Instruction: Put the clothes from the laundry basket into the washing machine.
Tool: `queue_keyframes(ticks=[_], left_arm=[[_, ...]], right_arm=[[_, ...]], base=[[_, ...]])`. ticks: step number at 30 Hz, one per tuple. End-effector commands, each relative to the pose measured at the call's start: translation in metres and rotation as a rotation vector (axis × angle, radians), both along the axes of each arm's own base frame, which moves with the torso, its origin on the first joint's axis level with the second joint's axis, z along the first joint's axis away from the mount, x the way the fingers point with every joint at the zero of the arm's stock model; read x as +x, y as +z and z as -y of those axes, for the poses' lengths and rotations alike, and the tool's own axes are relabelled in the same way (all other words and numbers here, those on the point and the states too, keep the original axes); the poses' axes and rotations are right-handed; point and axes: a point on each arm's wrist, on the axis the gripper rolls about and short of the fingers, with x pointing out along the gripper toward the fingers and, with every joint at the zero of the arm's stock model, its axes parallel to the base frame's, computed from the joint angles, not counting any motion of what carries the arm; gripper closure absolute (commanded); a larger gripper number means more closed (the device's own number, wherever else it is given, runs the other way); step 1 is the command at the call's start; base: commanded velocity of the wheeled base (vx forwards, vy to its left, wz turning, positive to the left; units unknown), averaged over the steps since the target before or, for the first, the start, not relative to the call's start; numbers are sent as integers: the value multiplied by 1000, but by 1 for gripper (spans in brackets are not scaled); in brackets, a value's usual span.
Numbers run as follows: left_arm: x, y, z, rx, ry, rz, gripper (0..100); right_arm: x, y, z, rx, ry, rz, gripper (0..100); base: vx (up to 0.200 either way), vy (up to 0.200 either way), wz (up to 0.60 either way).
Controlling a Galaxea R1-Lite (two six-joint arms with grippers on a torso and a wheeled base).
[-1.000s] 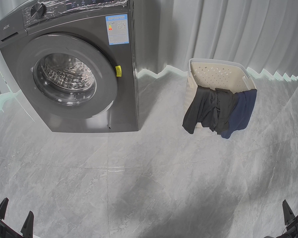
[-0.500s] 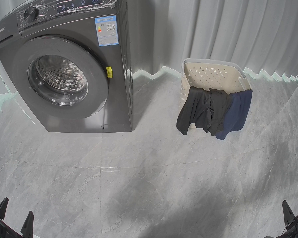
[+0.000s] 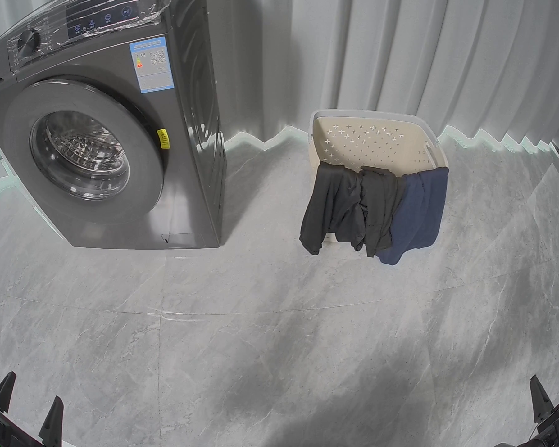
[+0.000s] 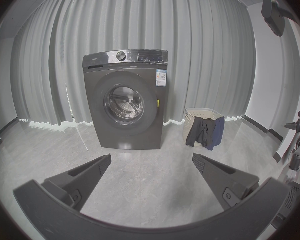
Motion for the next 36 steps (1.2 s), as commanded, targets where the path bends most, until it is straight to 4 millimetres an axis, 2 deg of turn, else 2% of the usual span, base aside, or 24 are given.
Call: queue_keyframes(ticks=[1,11,29,36], left_arm=[[0,-4,0,0,0,3,0],[0,-4,0,0,0,3,0],[0,-5,0,0,0,2,0],[0,-5,0,0,0,2,0]], right_arm=[[0,-5,0,0,1,0,0],[0,-5,0,0,1,-1,0],[0,-5,0,0,1,-1,0],[0,-5,0,-1,1,-1,0]], base=[[0,0,0],[0,0,0],[0,-200,0],[0,0,0]])
